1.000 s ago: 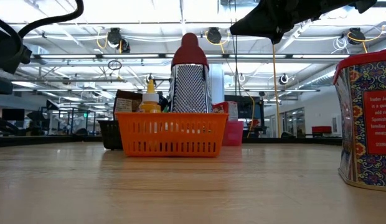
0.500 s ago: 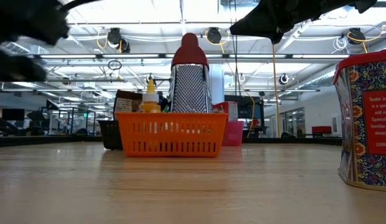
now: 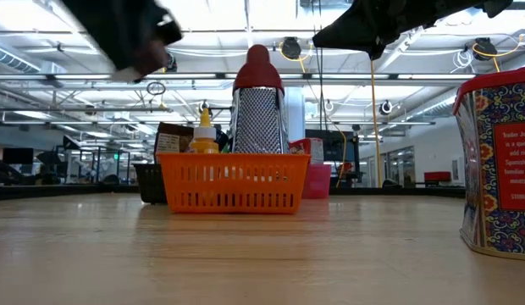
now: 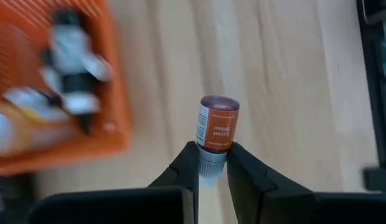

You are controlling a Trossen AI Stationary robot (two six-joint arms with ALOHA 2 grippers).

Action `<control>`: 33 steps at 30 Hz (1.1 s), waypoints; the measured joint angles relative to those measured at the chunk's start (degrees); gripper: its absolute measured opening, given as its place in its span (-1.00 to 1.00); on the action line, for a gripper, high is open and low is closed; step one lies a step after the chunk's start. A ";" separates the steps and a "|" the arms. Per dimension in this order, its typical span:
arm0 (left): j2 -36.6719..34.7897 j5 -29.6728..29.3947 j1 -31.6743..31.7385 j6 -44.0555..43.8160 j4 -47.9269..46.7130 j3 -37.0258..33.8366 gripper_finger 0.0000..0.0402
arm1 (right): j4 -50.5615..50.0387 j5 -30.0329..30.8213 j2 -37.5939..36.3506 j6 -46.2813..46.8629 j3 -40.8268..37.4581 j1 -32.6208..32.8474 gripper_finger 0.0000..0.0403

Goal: Pick & Place Kitchen Items
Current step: Put the orange food coloring bottle into the orange bin

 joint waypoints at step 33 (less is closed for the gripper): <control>0.00 -13.16 18.96 20.72 6.51 6.50 -0.62 | -1.70 0.00 0.00 0.00 0.00 -0.01 -0.91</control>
